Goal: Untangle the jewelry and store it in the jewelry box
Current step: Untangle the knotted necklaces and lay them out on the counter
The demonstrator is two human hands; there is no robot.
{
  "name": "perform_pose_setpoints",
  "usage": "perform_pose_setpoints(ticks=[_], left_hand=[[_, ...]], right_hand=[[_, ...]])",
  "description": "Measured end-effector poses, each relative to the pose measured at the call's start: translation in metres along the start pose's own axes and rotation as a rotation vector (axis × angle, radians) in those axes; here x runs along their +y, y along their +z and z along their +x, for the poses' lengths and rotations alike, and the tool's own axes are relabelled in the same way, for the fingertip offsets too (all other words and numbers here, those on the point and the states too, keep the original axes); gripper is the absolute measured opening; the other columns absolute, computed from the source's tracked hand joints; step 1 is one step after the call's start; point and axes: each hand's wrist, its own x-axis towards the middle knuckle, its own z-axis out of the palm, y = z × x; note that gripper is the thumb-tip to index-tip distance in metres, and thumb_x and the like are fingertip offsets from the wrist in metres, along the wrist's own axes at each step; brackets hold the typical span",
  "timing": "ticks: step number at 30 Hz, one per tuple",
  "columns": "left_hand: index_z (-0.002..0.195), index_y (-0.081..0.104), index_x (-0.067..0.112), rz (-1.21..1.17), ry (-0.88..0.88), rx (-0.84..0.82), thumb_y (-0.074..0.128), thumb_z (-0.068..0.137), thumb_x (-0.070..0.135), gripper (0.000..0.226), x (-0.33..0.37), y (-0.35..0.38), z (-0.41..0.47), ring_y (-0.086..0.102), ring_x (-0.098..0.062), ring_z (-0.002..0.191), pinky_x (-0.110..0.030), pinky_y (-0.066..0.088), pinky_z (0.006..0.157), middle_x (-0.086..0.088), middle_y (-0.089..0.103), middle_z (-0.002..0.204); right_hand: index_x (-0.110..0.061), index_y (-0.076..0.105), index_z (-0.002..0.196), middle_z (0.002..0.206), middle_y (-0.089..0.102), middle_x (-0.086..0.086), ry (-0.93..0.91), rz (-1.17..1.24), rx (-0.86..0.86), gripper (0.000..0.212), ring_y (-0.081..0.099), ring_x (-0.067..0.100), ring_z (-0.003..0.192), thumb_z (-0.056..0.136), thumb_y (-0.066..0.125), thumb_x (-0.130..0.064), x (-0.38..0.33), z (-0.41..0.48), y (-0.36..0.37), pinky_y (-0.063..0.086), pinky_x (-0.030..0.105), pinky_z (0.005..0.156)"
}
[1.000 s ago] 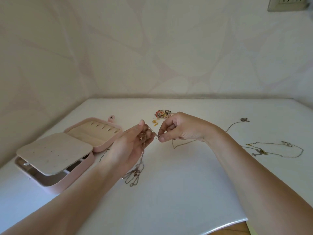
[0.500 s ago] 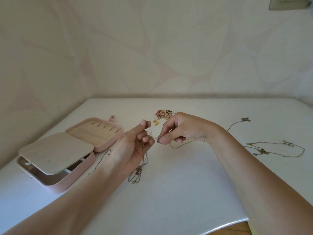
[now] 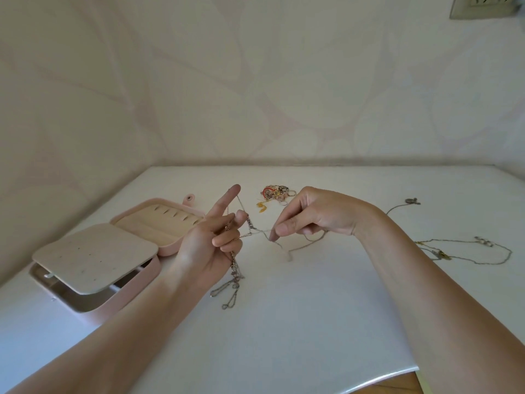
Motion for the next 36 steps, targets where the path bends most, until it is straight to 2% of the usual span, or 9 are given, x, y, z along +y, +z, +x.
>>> perform_pose_setpoints(ticks=[5, 9, 13, 16, 19, 22, 26, 31, 36], left_hand=[[0.123, 0.053, 0.026, 0.085, 0.016, -0.055, 0.050, 0.091, 0.012, 0.035, -0.002, 0.001, -0.001, 0.027, 0.001, 0.025, -0.008, 0.023, 0.032, 0.001, 0.058, 0.067], [0.122, 0.058, 0.031, 0.133, -0.041, -0.128, 0.091, 0.044, 0.041, 0.085, -0.005, 0.000, -0.002, 0.027, 0.001, 0.028, -0.010, 0.028, 0.033, 0.002, 0.061, 0.073], [0.123, 0.058, 0.034, 0.149, -0.054, -0.121, 0.089, 0.043, 0.051, 0.088, -0.008, 0.000, -0.001, 0.025, 0.001, 0.030, -0.011, 0.029, 0.033, 0.002, 0.061, 0.074], [0.124, 0.058, 0.034, 0.164, -0.063, -0.158, 0.087, 0.047, 0.052, 0.084, -0.008, -0.001, -0.002, 0.024, 0.001, 0.030, -0.012, 0.029, 0.032, 0.002, 0.059, 0.074], [0.121, 0.061, 0.034, 0.187, -0.072, -0.196, 0.087, 0.047, 0.053, 0.080, -0.008, 0.000, -0.003, 0.024, 0.001, 0.030, -0.012, 0.027, 0.032, 0.002, 0.056, 0.077], [0.118, 0.063, 0.036, 0.214, -0.073, -0.220, 0.086, 0.048, 0.054, 0.076, -0.006, -0.001, -0.003, 0.023, 0.001, 0.030, -0.012, 0.026, 0.033, 0.000, 0.056, 0.081], [0.125, 0.056, 0.035, 0.231, -0.078, -0.274, 0.083, 0.052, 0.056, 0.081, -0.003, -0.001, -0.004, 0.024, 0.001, 0.031, -0.012, 0.023, 0.034, 0.003, 0.057, 0.074], [0.131, 0.050, 0.036, 0.268, -0.057, -0.305, 0.083, 0.051, 0.059, 0.089, 0.000, -0.001, -0.005, 0.025, 0.001, 0.032, -0.012, 0.024, 0.036, 0.003, 0.060, 0.077], [0.128, 0.054, 0.035, 0.223, -0.028, -0.268, 0.084, 0.046, 0.060, 0.091, 0.006, -0.004, -0.002, 0.027, -0.001, 0.035, -0.013, 0.030, 0.036, 0.003, 0.057, 0.078]], right_hand=[[-0.011, 0.075, 0.089, 0.057, 0.061, -0.002, 0.024, -0.065, -0.156, 0.011, 0.043, 0.004, 0.050, 0.085, 0.066, -0.009, -0.001, -0.002, 0.003, 0.020, 0.024, 0.050], [-0.016, 0.077, 0.091, 0.092, 0.069, 0.025, 0.059, -0.117, -0.239, 0.012, 0.051, 0.014, 0.066, 0.083, 0.069, -0.012, 0.001, -0.002, 0.004, 0.027, 0.024, 0.056], [-0.011, 0.075, 0.094, 0.079, 0.071, -0.006, 0.097, -0.146, -0.285, 0.012, 0.049, 0.009, 0.060, 0.085, 0.067, -0.012, 0.000, -0.002, 0.006, 0.032, 0.014, 0.053], [-0.021, 0.075, 0.088, 0.077, 0.063, -0.001, 0.105, -0.173, -0.136, 0.010, 0.033, 0.012, 0.055, 0.081, 0.072, -0.027, 0.004, 0.002, 0.006, 0.026, 0.023, 0.056], [-0.028, 0.072, 0.096, 0.098, 0.066, 0.004, 0.057, -0.088, 0.036, 0.018, 0.046, 0.008, 0.059, 0.079, 0.073, -0.033, 0.005, 0.008, 0.008, 0.036, 0.019, 0.057], [-0.031, 0.072, 0.099, 0.094, 0.070, -0.004, -0.050, -0.029, 0.042, 0.018, 0.055, 0.007, 0.074, 0.081, 0.072, -0.027, 0.004, 0.012, 0.013, 0.042, 0.020, 0.064], [-0.022, 0.074, 0.089, 0.089, 0.068, 0.020, -0.081, -0.020, 0.099, 0.015, 0.057, 0.008, 0.070, 0.077, 0.075, -0.012, 0.005, 0.014, 0.012, 0.042, 0.019, 0.063], [-0.013, 0.072, 0.088, 0.076, 0.070, 0.000, -0.062, 0.039, 0.098, 0.005, 0.059, 0.009, 0.066, 0.084, 0.070, -0.016, 0.007, 0.015, 0.012, 0.044, 0.019, 0.063], [-0.015, 0.073, 0.088, 0.084, 0.072, 0.001, -0.118, 0.137, 0.168, 0.013, 0.063, 0.005, 0.088, 0.089, 0.061, -0.012, 0.011, 0.011, -0.003, 0.046, 0.023, 0.092]])
